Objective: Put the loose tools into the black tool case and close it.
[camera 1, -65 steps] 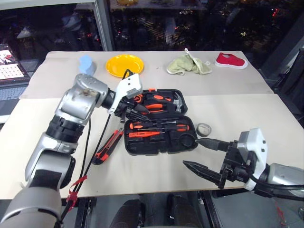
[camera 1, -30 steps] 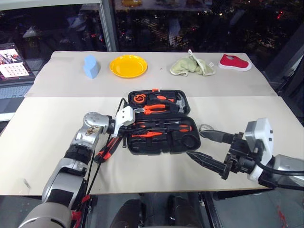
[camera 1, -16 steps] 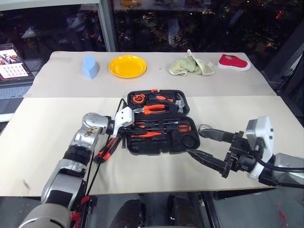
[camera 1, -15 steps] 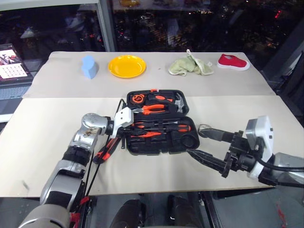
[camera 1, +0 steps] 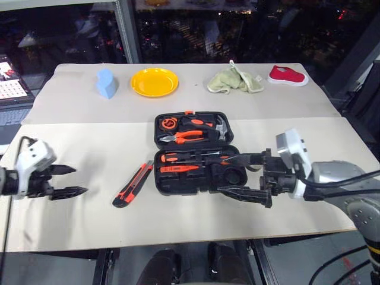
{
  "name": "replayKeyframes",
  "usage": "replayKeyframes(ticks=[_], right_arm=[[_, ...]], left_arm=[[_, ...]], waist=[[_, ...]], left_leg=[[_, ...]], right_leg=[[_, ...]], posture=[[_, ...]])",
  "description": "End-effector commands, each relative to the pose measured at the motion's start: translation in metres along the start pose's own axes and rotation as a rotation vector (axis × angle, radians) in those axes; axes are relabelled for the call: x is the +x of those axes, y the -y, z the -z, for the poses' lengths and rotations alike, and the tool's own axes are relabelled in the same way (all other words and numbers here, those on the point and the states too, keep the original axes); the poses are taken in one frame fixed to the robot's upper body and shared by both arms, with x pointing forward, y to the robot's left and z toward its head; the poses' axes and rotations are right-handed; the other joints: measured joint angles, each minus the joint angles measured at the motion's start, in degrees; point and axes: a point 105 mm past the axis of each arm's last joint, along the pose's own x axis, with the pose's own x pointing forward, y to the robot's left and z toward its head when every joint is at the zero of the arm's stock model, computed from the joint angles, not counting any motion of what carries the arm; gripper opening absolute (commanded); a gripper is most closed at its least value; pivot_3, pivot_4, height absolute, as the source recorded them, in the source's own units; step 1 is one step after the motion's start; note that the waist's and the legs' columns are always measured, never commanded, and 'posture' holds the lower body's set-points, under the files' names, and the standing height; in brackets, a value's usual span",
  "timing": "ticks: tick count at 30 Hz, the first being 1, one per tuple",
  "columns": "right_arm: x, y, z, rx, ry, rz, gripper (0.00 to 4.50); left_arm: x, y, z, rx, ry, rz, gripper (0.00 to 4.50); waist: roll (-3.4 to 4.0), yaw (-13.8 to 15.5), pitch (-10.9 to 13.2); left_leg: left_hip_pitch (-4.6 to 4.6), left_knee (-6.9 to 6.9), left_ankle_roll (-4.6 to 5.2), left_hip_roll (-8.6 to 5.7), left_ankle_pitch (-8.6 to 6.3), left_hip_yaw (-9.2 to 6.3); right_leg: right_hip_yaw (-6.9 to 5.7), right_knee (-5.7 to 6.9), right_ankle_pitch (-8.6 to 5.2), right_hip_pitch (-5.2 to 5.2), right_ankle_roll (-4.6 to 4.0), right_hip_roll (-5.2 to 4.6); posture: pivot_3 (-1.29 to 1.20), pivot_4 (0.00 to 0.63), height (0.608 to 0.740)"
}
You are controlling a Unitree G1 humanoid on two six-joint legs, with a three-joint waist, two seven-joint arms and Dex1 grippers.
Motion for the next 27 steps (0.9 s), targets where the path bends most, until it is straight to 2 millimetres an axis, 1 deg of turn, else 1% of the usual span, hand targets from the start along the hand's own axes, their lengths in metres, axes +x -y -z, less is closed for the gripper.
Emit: replayKeyframes(ticks=[1,3,4,5,6,7,8,9,11,12,14,16,21,27], right_arm=[[0.001,0.0,-0.007,-0.053,0.019,-0.017,4.5],[0.001,-0.002,-0.007,-0.052,0.021,-0.022,4.5],[0.001,-0.005,-0.005,-0.047,0.026,-0.024,4.5],[0.001,-0.007,-0.004,-0.043,0.03,-0.025,4.5],[0.002,-0.008,-0.002,-0.045,0.03,-0.018,4.5],[0.003,-0.008,0.0,-0.058,0.026,-0.003,4.5],[0.004,-0.007,0.001,-0.077,0.023,0.018,4.5],[0.004,-0.007,0.001,-0.079,0.028,0.037,4.5],[0.006,-0.008,0.001,-0.072,0.043,0.051,4.5],[0.006,-0.01,0.001,-0.068,0.048,0.05,4.5],[0.007,-0.014,0.003,-0.066,0.055,0.058,4.5],[0.008,-0.015,0.002,-0.058,0.071,0.076,4.5],[0.008,-0.017,0.006,-0.041,0.081,0.113,4.5],[0.006,-0.015,0.003,-0.033,0.101,0.143,4.5]], left_arm=[[0.004,0.015,-0.034,0.028,0.04,0.023,4.46],[0.01,0.02,-0.043,0.007,0.005,0.012,4.46],[0.022,0.033,-0.058,-0.019,0.004,0.045,4.46],[0.029,0.042,-0.068,-0.036,-0.005,0.072,4.46],[0.036,0.051,-0.077,-0.078,-0.023,0.093,4.46],[0.042,0.056,-0.08,-0.085,-0.066,0.083,4.46],[0.047,0.057,-0.079,-0.091,-0.116,0.057,4.46],[0.051,0.065,-0.08,-0.09,-0.148,0.079,4.46],[0.057,0.076,-0.082,-0.1,-0.184,0.101,4.46],[0.06,0.079,-0.08,-0.103,-0.214,0.085,4.46],[0.064,0.077,-0.071,-0.049,-0.286,0.022,4.46],[0.067,0.078,-0.066,-0.06,-0.317,0.013,4.46],[0.076,0.091,-0.064,-0.072,-0.36,0.067,4.46],[0.089,0.091,-0.056,-0.054,-0.403,0.06,4.46]], waist=[[-0.03,0.4,0.0],[-0.04,0.5,0.0],[-0.04,0.5,0.0],[-0.07,0.6,0.0],[-0.14,0.8,0.0],[-0.14,0.7,0.0],[-0.14,0.5,0.0],[-0.12,0.2,0.0],[-0.12,-1.3,0.0],[-0.13,-1.6,0.0],[-0.19,-1.8,0.0],[-0.19,-1.9,0.0],[-0.2,-1.3,0.0],[-0.2,-1.1,0.0]], left_leg=[[0.0,0.01,-0.11,0.0,-0.08,-0.01],[0.0,0.03,-0.14,0.0,-0.06,-0.01],[0.0,0.02,-0.17,-0.02,-0.04,0.0],[-0.02,0.02,-0.22,-0.03,0.01,0.01],[-0.06,0.03,-0.16,-0.04,0.1,-0.07],[-0.08,0.04,-0.24,-0.04,0.16,-0.1],[-0.09,0.04,-0.26,-0.05,0.17,-0.1],[-0.08,0.04,-0.27,-0.06,0.18,-0.1],[0.04,-0.14,-0.32,-0.1,0.2,0.03],[0.1,-0.29,-0.38,-0.1,0.24,0.1],[0.17,-0.46,-0.5,-0.09,0.31,0.07],[0.23,-0.63,-0.66,-0.03,0.4,0.01],[0.23,-0.65,-0.81,0.04,0.49,-0.14],[0.33,-0.63,-0.8,0.02,0.5,-0.12]], right_leg=[[-0.01,0.0,0.0,0.0,0.0,0.0],[0.01,0.01,0.01,0.03,0.01,0.03],[0.02,0.04,0.01,0.06,0.01,0.05],[0.04,0.07,0.01,0.09,0.01,0.12],[0.01,0.09,0.01,0.14,0.01,0.21],[0.0,0.09,0.01,0.12,0.01,0.26],[0.03,0.12,0.01,0.1,0.01,0.28],[0.1,0.13,0.01,0.1,0.01,0.33],[0.31,0.15,0.01,0.08,0.01,0.34],[0.37,0.13,0.01,0.04,0.0,0.36],[0.36,0.1,-0.03,0.04,-0.06,0.38],[0.39,0.13,-0.11,0.0,-0.2,0.45],[0.3,0.17,-0.14,0.02,-0.27,0.48],[0.32,0.18,-0.14,0.11,-0.26,0.49]], posture=[[0.0,0.15,0.74],[0.0,0.15,0.74],[0.0,0.15,0.74],[0.0,0.15,0.74],[0.0,0.15,0.74],[0.0,0.15,0.74],[0.0,0.15,0.74],[0.0,0.15,0.74],[0.0,0.15,0.74],[0.0,0.15,0.74],[0.0,0.15,0.74],[0.0,0.15,0.74],[0.0,0.15,0.74],[0.0,0.15,0.74]])
